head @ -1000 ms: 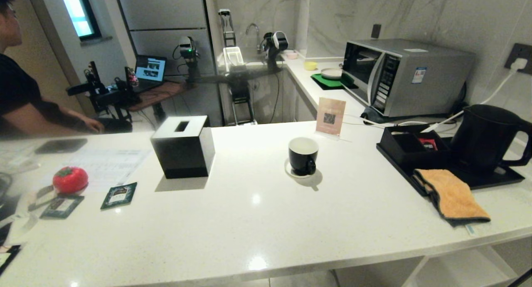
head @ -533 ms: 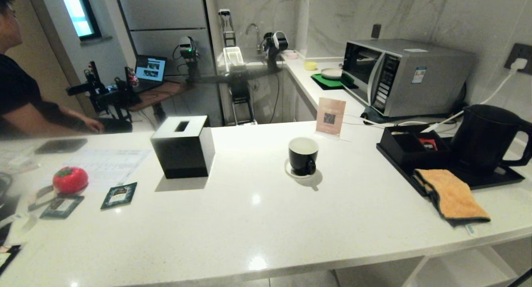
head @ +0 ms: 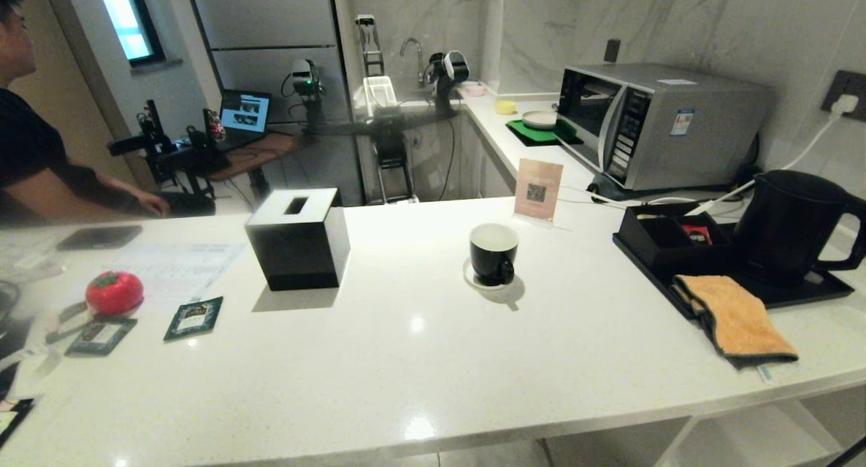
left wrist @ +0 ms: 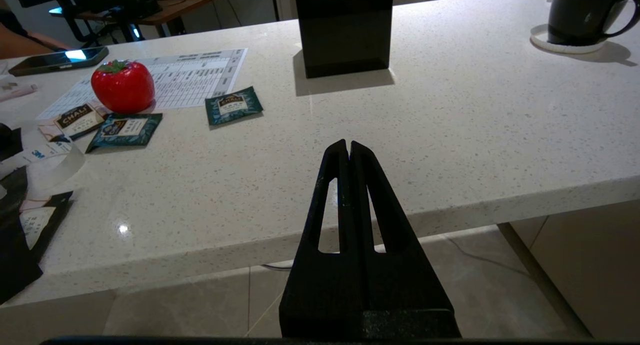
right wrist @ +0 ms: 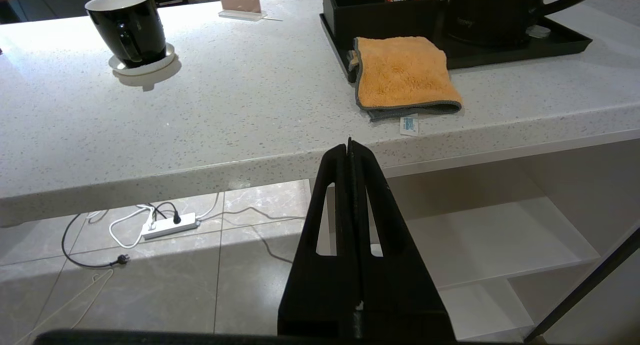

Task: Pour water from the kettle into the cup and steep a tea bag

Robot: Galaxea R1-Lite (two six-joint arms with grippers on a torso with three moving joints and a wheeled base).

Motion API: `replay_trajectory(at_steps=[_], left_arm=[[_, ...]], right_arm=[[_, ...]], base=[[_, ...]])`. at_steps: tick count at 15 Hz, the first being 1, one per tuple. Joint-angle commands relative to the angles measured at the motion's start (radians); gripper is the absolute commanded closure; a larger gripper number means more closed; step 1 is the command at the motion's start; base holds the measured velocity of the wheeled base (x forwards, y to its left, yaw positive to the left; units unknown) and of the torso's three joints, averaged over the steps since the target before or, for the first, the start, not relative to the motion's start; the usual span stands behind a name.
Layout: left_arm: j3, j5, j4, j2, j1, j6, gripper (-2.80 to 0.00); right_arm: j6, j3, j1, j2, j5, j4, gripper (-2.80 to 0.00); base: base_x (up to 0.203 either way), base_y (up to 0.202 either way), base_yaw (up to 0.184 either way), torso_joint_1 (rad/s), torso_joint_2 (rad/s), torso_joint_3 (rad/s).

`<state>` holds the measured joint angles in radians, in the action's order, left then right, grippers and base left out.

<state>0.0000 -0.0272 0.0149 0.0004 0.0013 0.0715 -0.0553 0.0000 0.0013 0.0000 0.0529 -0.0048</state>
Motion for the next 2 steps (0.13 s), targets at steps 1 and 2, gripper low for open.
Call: replay_trajectory(at_steps=[1,2], left_arm=[[0.0,0.0,0.0,0.001,0.0,0.001,0.0],[0.0,0.0,0.0,0.001,0.0,0.001,0.0]], right_arm=[[0.0,0.0,0.0,0.002,0.0,0.0,0.0],[0.0,0.0,0.001,0.002,0.0,0.0,0.0]], base=[[0.0,0.0,0.0,0.0,0.0,0.0],[0.0,0.0,0.0,0.0,0.0,0.0]])
